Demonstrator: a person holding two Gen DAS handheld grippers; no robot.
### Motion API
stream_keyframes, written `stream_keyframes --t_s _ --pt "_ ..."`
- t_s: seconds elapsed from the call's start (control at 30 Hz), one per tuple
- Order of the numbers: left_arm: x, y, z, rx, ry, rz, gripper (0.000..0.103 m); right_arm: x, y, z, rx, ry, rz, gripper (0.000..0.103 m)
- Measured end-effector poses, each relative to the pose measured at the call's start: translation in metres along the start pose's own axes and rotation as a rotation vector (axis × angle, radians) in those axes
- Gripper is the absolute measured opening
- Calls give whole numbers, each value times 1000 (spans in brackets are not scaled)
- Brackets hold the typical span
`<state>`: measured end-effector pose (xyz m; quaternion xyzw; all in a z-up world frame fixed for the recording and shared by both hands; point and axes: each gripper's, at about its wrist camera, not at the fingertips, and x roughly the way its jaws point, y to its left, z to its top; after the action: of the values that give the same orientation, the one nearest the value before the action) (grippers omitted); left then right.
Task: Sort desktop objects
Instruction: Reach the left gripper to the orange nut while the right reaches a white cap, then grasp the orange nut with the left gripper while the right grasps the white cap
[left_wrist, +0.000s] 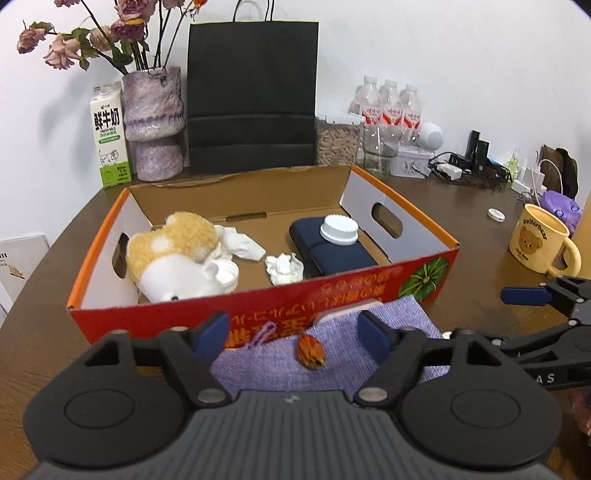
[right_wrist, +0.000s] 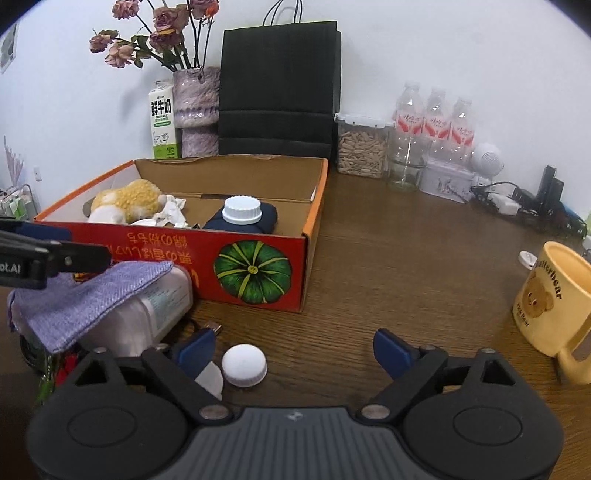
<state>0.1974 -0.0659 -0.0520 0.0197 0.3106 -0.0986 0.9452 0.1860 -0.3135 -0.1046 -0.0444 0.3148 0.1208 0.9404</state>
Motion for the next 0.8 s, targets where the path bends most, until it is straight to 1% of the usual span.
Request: stream_keyframes --t_s 0.03,0.1,0.13,0.17,0.2,0.3,0.37,0.47,0.5,0.67,0.8 --pt "1 0 -1 -2 4 -5 70 1 0 0 0 -1 5 87" --pt "1 -1 -1 -6 3 -12 59 4 0 0 2 -1 15 86" --pt "0 -1 -1 -5 3 -14 57 4 0 -1 3 0 19 86" --pt "0 -2 -1 -3 3 -16 52 5 0 -1 2 1 23 84" --pt "0 -3 0 -1 4 -18 51 6 0 -2 1 2 27 79" --pt "-1 -2 -1 -7 7 -20 50 9 -1 -2 9 12 42 68" --pt "-3 1 -2 -21 11 -27 48 10 -1 -3 13 20 51 63" --pt "-4 6 -3 -45 23 -45 43 10 -1 -5 15 20 64 59" --pt "-5 7 -3 -52 27 -51 41 9 -1 -5 14 19 66 58" --pt "-7 15 -4 -110 49 -90 41 7 0 -7 22 16 68 56" --pt "-10 14 -4 -101 42 -91 41 2 2 -6 17 1 75 56"
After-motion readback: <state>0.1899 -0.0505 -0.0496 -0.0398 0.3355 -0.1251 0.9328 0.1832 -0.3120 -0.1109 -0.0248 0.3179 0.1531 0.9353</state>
